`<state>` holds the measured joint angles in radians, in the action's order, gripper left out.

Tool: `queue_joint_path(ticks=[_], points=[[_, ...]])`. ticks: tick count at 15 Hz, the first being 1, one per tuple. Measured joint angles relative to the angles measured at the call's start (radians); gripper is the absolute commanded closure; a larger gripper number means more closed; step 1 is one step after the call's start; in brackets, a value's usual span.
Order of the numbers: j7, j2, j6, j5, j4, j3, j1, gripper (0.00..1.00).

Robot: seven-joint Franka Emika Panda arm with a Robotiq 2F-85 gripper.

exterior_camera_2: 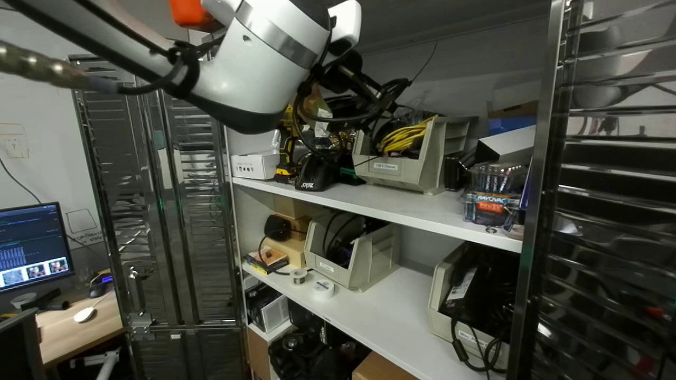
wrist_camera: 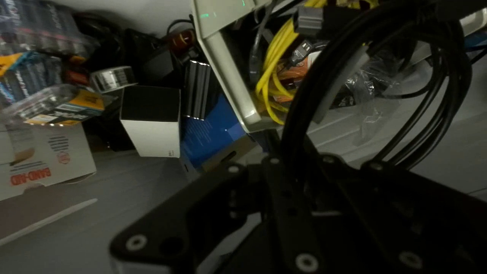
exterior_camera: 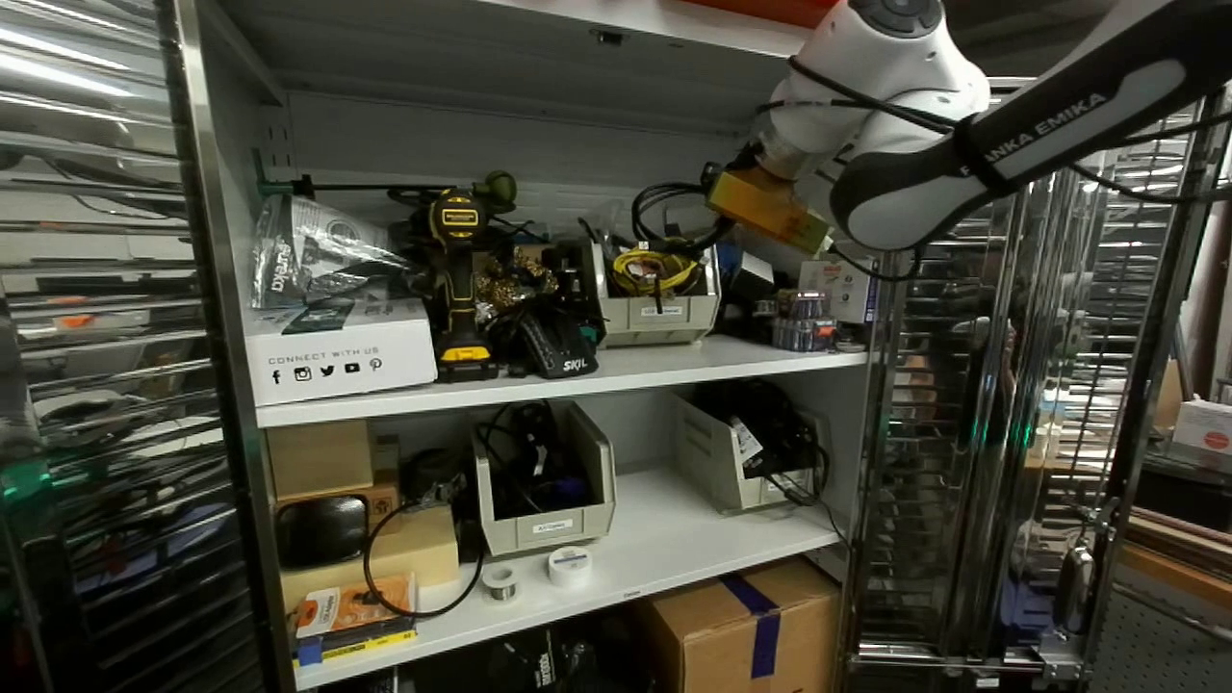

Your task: Put the black cable in the compartment.

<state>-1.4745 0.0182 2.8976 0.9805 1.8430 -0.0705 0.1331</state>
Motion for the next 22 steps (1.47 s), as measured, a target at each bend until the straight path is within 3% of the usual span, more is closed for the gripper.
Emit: queue_joint_path(ticks=[6,12,13,14,22], points=[[-0.112,0.193,-0.206,0.182,-0.256,-0.011,-0.044,0.93],[-0.108,0.35,-0.295,0.191,-0.439,-0.012,-0.073,0.93],[-0.105,0.372,-0.303,0.191,-0.467,-0.012,-0.079,0.63],[-0.102,0.391,-0.309,0.191,-0.491,-0.012,-0.084,0.62],[0.033,0.379,-0.353,0.094,-0.505,-0.026,-0.079,0.04]])
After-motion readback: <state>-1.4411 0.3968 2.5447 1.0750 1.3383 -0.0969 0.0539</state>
